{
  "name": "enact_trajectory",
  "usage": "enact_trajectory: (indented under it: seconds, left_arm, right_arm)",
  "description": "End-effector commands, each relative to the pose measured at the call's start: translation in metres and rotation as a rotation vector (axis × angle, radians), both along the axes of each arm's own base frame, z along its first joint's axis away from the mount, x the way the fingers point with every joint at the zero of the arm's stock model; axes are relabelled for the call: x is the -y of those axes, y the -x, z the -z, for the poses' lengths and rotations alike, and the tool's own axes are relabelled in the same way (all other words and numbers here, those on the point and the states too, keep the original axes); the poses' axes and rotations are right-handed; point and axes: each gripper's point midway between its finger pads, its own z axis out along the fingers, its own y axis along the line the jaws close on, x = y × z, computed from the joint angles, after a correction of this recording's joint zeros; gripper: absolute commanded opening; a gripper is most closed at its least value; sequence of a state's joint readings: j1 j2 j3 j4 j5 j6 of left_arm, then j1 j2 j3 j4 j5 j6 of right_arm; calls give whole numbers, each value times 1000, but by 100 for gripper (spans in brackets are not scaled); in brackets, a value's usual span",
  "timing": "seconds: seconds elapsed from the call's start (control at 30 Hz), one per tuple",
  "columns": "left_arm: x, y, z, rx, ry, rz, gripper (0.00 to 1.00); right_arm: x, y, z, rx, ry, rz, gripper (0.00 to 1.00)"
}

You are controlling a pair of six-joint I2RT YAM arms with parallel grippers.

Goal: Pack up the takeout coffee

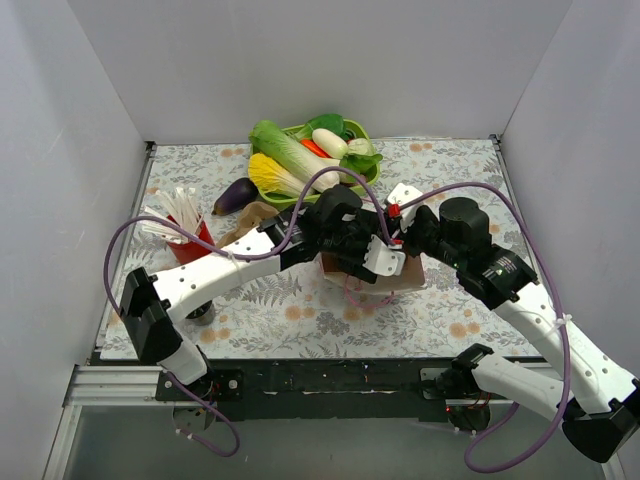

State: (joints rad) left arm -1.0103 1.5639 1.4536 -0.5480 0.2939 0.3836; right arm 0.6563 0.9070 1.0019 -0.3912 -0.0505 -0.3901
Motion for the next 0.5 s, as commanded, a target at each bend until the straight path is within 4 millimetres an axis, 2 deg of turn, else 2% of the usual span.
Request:
enact_trajectory:
  seconds: [0.0, 0.07, 0.17, 0.23, 0.33, 0.37, 0.47]
  left_arm:
    - [5, 7, -13, -49, -2, 0, 0]
    - [5, 5, -8, -47, -16, -5, 0]
    - [0, 1, 10, -44, -57, -30, 0]
    - [0, -1, 16, -62, -57, -59, 0]
    - [2, 6, 5, -157, 7, -85, 0]
    - [3, 12, 9, -188, 16, -77, 0]
    - [-3, 8, 23, -208, -3, -133, 0]
  right_arm:
    - [-3, -6, -6, 4, -52, 38, 1]
    - [-4, -5, -15, 16, -72, 37, 1]
    - [-6, -3, -23, 15, -85, 24, 1]
    - [-6, 1, -24, 12, -83, 5, 1]
    - [0, 3, -18, 10, -63, 18, 1]
    - [1, 4, -17, 10, -57, 20, 1]
    - [3, 8, -18, 28, -49, 1, 1]
